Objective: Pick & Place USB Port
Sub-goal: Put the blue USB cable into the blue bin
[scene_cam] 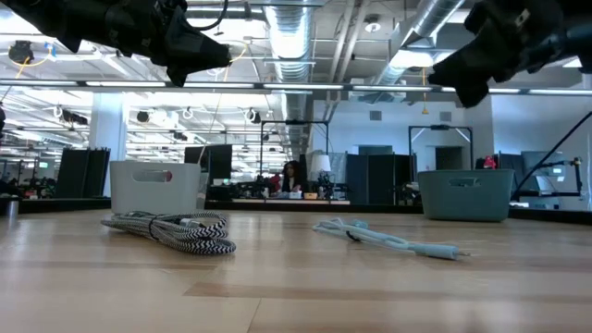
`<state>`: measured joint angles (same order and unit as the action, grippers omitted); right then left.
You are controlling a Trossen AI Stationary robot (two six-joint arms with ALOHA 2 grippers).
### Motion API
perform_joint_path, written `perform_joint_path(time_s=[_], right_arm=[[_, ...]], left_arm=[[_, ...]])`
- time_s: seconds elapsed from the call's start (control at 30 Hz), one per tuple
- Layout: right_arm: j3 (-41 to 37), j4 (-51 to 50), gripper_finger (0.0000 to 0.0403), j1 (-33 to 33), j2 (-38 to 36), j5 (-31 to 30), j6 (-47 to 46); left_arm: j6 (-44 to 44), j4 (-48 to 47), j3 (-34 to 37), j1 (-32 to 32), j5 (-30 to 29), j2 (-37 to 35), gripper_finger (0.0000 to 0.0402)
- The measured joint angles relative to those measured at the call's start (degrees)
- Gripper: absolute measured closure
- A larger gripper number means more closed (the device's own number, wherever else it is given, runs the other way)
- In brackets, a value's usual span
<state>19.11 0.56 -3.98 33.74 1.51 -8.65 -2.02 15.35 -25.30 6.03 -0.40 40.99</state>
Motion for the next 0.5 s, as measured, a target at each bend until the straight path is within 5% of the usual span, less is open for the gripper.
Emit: perform_joint_path(time_s=[0.27,0.5], right_arm=[[0.0,16.9,0.0295,4.5,4.6,-1.7,7.1],[0.0,19.2,0.0295,5.2,10.2,-1.8,13.4]], left_arm=[[0.0,0.0,0.0,0.0,0.0,0.0,0.0289],[0.0,0.0,0.0,0.0,0.0,0.0,0.0289]])
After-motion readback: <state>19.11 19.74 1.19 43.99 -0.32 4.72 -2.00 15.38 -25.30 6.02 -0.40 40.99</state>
